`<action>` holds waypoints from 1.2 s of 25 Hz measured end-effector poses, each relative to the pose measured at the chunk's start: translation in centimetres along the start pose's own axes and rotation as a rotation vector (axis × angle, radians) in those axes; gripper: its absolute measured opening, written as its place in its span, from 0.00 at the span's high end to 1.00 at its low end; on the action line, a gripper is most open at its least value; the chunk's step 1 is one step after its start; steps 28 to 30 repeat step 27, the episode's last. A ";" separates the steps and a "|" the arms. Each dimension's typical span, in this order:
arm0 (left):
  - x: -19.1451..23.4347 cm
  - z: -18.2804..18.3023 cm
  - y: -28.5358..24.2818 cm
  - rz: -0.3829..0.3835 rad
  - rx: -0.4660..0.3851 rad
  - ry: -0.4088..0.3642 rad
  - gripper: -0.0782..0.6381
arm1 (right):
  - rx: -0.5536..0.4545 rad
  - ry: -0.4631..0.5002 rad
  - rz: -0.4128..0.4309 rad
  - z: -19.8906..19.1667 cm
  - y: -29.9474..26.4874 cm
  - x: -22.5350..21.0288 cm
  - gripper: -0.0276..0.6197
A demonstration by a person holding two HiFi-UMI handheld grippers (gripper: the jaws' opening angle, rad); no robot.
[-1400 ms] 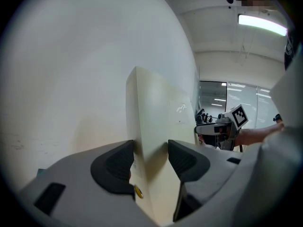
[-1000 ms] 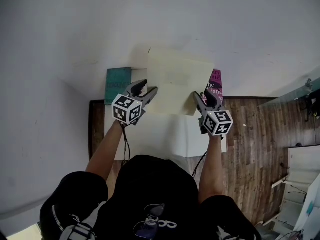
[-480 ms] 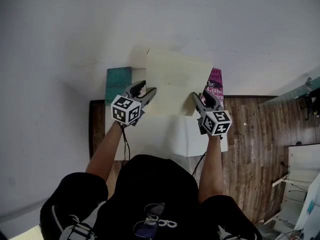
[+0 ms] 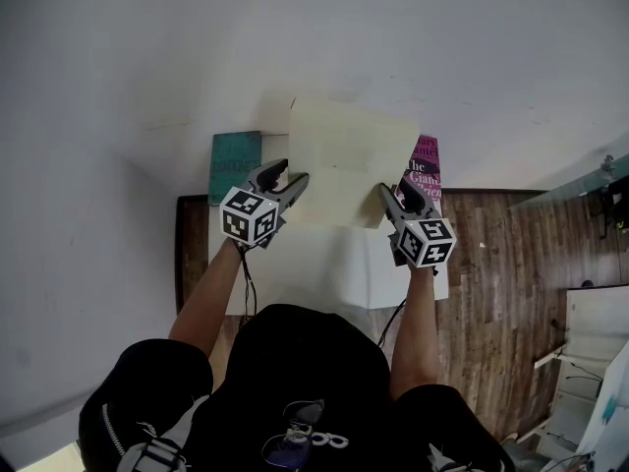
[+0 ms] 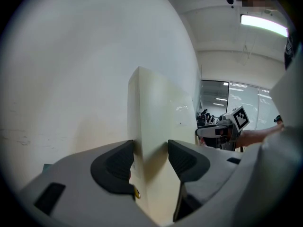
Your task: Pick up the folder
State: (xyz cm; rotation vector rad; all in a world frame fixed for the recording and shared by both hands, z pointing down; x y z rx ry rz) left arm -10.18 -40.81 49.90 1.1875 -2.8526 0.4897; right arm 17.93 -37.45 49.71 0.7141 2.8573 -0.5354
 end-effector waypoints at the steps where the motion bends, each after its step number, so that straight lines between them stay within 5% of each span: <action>1: 0.0 0.0 0.0 0.000 0.001 0.001 0.55 | 0.002 0.000 0.000 0.0 0.0 0.1 0.65; 30: 0.2 -1.0 0.0 -0.009 0.010 0.015 0.55 | 0.014 -0.003 -0.014 -1.2 -0.1 0.2 0.65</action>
Point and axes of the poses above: the fingertips, and each gripper's own axes: y backward along the fingers, x to its left, z out of its top, the point moved 7 cm from there along y, backward along the fingers, and after that the axes turned 4 degrees about -y, right-handed, at the moved point
